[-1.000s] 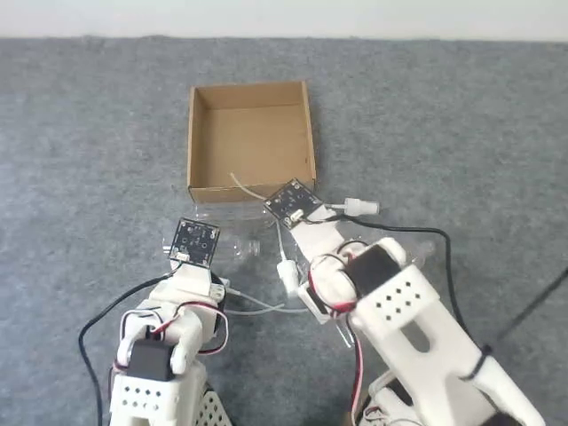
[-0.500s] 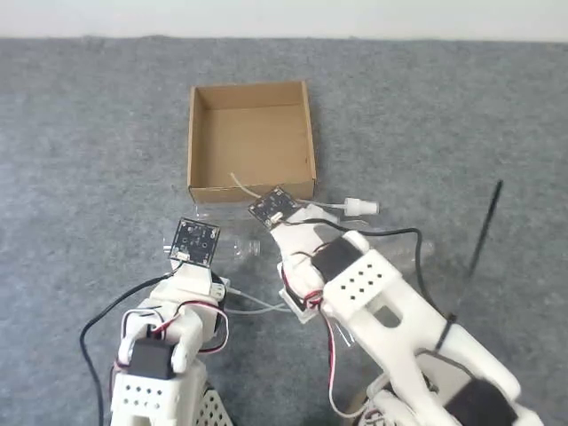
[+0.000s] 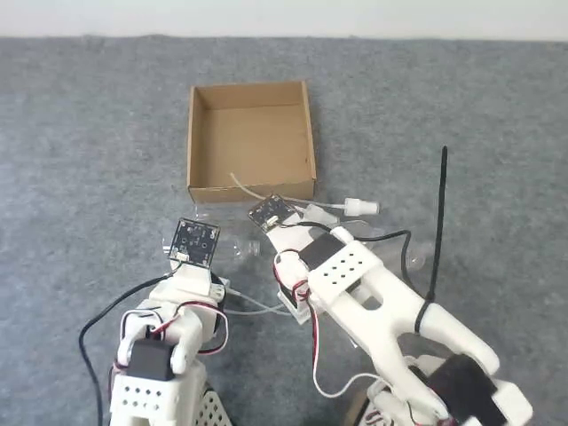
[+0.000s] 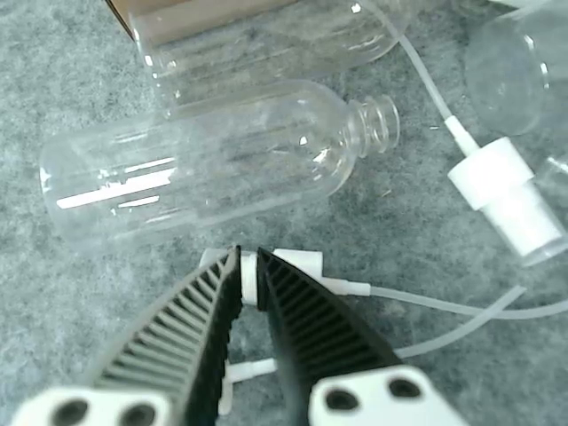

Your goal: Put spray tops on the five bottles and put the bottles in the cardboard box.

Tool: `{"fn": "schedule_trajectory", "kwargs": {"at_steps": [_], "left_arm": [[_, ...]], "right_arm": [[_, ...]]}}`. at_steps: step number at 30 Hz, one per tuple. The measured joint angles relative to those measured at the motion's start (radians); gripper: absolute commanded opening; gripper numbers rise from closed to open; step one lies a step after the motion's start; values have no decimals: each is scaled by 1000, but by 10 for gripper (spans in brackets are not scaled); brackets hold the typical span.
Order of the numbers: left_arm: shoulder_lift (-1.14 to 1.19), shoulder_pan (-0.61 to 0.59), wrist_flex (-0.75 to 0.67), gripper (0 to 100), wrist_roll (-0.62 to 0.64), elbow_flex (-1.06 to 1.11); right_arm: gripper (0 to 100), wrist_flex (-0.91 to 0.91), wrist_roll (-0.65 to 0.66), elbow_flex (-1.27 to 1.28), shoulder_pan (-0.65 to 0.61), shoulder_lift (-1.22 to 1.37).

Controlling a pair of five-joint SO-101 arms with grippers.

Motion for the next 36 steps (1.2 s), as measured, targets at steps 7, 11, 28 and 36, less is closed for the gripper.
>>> {"fn": "schedule_trajectory", "kwargs": {"at_steps": [7, 11, 28, 36], "left_arm": [[0, 0, 0, 31, 0, 0], [0, -2, 0, 31, 0, 0], [0, 0, 0, 31, 0, 0], [0, 0, 0, 31, 0, 0]], "right_arm": [[108, -14, 0, -5, 29, 18], [102, -20, 0, -6, 40, 18], [106, -29, 0, -8, 41, 18], [113, -32, 0, -8, 41, 18]]}}
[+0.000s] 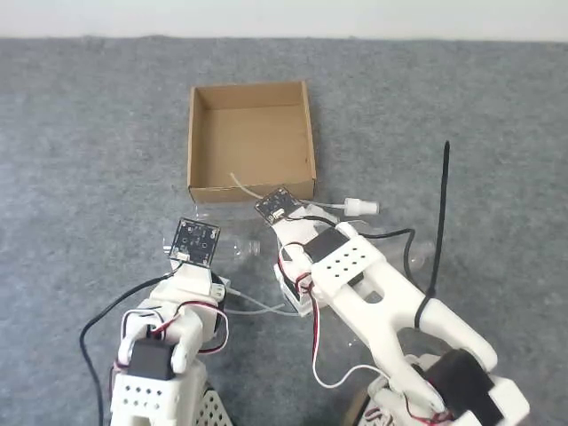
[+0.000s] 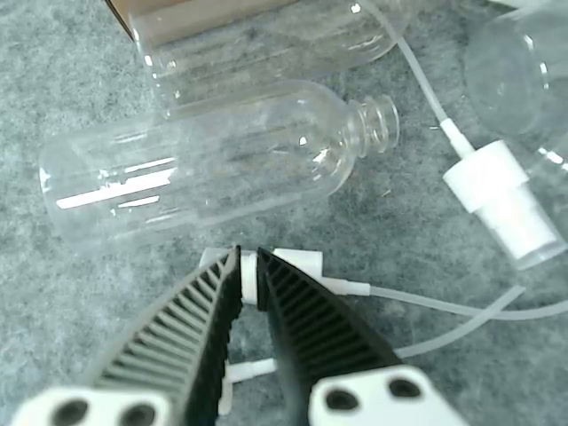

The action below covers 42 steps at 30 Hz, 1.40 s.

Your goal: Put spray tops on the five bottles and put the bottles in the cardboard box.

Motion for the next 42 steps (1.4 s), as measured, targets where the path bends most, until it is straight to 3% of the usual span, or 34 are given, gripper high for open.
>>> {"fn": "schedule_trajectory", "kwargs": {"at_steps": [4, 42], "left_arm": [[0, 0, 0, 31, 0, 0], [0, 0, 0, 31, 0, 0]], "right_arm": [[165, 0, 0, 0, -2, 0], [206, -81, 0, 0, -5, 0]]}}
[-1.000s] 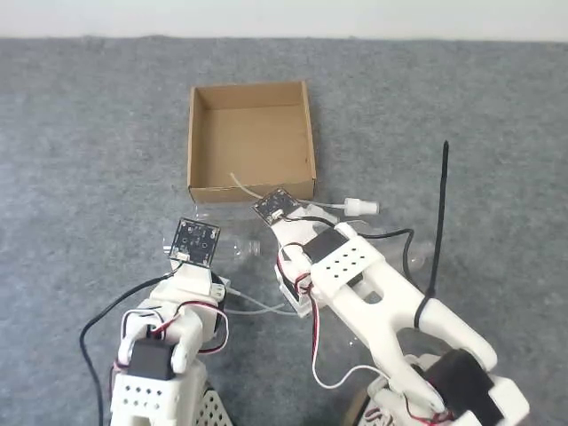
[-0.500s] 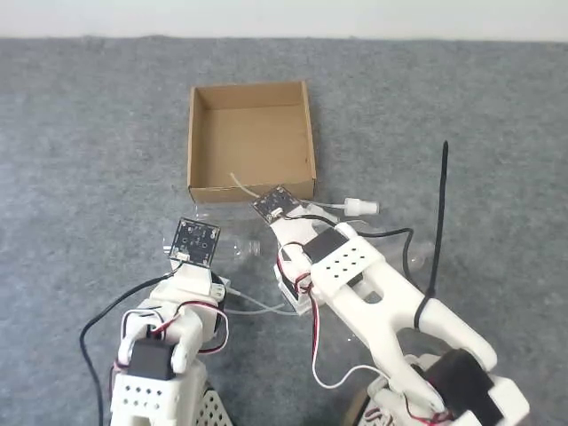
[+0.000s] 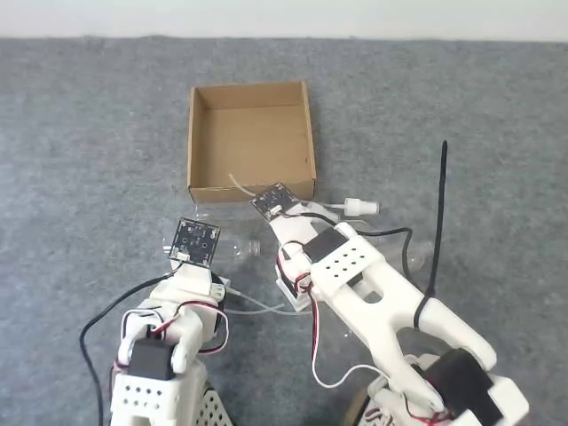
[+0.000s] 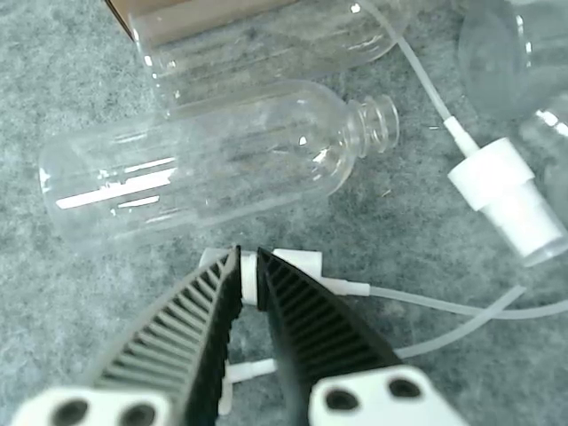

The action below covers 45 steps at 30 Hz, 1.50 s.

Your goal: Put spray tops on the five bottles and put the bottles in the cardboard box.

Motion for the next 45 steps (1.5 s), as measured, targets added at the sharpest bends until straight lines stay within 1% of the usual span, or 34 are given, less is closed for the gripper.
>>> {"fn": "schedule_trajectory", "kwargs": {"at_steps": [10, 14, 20, 24, 30, 33, 39, 45], "left_arm": [[0, 0, 0, 31, 0, 0], [0, 0, 0, 31, 0, 0], [0, 0, 0, 31, 0, 0], [0, 0, 0, 31, 0, 0], [0, -2, 0, 31, 0, 0], [0, -2, 0, 31, 0, 0], [0, 0, 0, 31, 0, 0], [0, 0, 0, 31, 0, 0]], "right_arm": [[203, -29, 0, 0, 3, 3], [201, -38, 0, -12, 3, 66], [110, -38, 0, -49, 31, 120], [103, -38, 0, -49, 54, 118], [102, 28, 0, -43, 60, -6], [102, 37, 0, -2, 61, -86], [101, 66, 0, 69, 64, -287], [101, 138, 0, 71, 63, -460]]}}
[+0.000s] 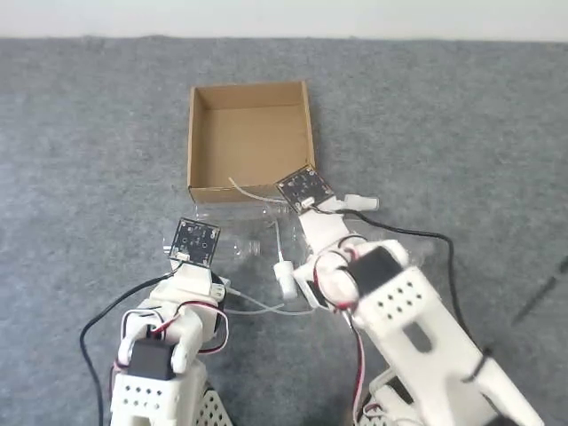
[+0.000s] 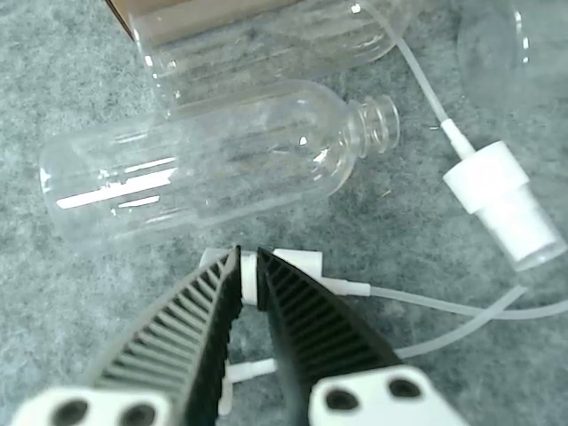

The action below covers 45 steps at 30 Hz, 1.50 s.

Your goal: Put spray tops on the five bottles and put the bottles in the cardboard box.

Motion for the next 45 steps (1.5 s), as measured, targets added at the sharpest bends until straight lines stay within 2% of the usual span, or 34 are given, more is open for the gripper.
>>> {"fn": "schedule_trajectory", "kwargs": {"at_steps": [18, 27, 32, 36, 45], "left_arm": [[0, 0, 0, 31, 0, 0], [0, 0, 0, 31, 0, 0], [0, 0, 0, 31, 0, 0], [0, 0, 0, 31, 0, 0], [0, 0, 0, 31, 0, 0]], "right_arm": [[99, 46, -32, 0, 0, -451], [99, -48, 11, 0, 0, -506], [32, -55, 11, 0, 0, -506], [46, -55, 11, 0, 0, -525], [48, -72, 49, 89, 0, -769]]}}
